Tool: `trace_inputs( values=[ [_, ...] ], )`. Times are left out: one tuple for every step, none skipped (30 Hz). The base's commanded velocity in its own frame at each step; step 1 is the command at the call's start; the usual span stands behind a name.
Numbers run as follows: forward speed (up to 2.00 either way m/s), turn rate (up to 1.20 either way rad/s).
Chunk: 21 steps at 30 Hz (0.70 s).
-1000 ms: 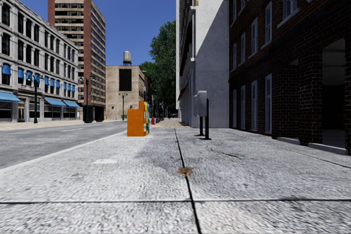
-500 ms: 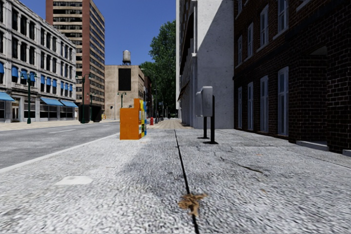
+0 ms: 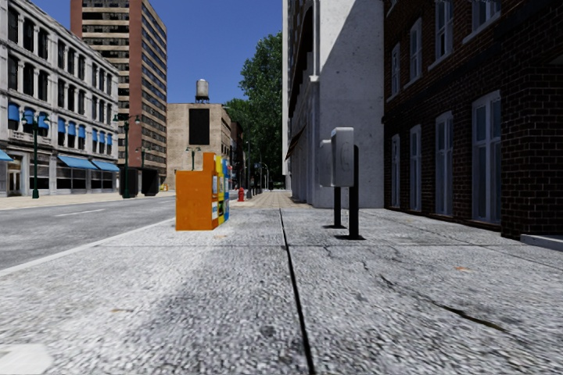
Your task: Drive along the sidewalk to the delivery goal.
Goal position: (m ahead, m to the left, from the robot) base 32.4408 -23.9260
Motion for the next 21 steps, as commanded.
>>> trace_inputs(
  values=[
    [2.00,0.00],
    [2.00,0.00],
    [2.00,0.00],
    [2.00,0.00],
    [2.00,0.00],
    [2.00,0.00],
    [2.00,0.00],
    [2.00,0.00],
    [2.00,0.00],
    [2.00,0.00],
    [2.00,0.00],
    [2.00,0.00],
    [2.00,0.00],
    [2.00,0.00],
    [2.00,0.16],
    [2.00,0.16],
    [2.00,0.30],
    [2.00,0.35],
    [2.00,0.31],
    [2.00,0.00],
    [2.00,0.00]
  ],
)
